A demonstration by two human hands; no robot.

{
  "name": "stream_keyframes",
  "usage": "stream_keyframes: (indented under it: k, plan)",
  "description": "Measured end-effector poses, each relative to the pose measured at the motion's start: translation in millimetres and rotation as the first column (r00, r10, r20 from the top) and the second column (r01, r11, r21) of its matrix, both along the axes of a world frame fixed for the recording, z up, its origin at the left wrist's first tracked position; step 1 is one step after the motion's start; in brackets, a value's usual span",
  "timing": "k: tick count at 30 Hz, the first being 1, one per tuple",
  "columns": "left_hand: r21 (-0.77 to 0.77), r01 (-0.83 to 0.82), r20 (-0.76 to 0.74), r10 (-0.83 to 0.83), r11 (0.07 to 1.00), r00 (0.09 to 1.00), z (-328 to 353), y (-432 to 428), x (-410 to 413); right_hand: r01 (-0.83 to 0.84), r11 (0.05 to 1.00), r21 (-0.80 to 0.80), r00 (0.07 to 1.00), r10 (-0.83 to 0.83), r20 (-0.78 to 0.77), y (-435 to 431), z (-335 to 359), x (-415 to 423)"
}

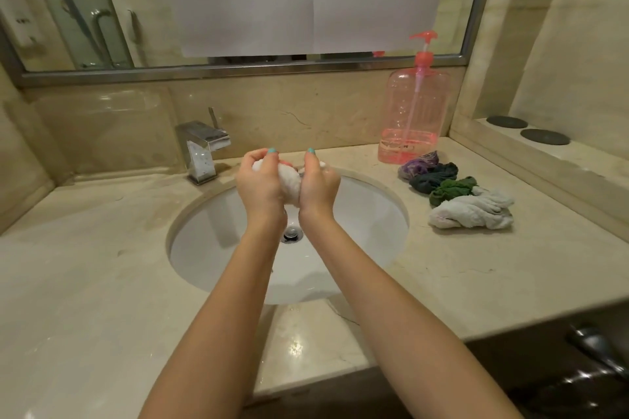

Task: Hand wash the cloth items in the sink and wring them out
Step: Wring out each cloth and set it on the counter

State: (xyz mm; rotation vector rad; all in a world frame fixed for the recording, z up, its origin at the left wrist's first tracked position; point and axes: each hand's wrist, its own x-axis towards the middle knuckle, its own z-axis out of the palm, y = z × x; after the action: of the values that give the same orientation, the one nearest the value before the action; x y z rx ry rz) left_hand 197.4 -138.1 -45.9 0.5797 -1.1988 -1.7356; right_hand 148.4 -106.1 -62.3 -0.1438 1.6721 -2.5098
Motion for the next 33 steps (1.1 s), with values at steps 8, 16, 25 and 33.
stream_keyframes:
  k: [8,16,25,33]
  plan:
    - [0.22,0.042,-0.029,-0.037,0.975,0.999,2.4,4.4,-7.4,0.097,0.971,0.219,0.877,0.02,-0.48,13.1,-0.7,-10.2]
    - [0.195,-0.002,0.071,-0.012,0.981,0.997,-13.0,0.5,-20.2,0.149,0.906,0.397,0.689,0.193,-0.699,24.8,-7.2,-24.1]
    - [0.002,0.067,0.234,-0.065,0.998,0.97,-31.4,-10.7,-22.3,0.169,0.863,0.475,0.648,0.265,-0.713,28.7,-29.6,-31.2]
    - [-0.132,0.124,0.43,-0.056,0.983,0.901,-42.1,-26.6,-22.7,0.119,0.78,0.615,0.649,0.408,-0.642,28.3,-40.7,-27.7]
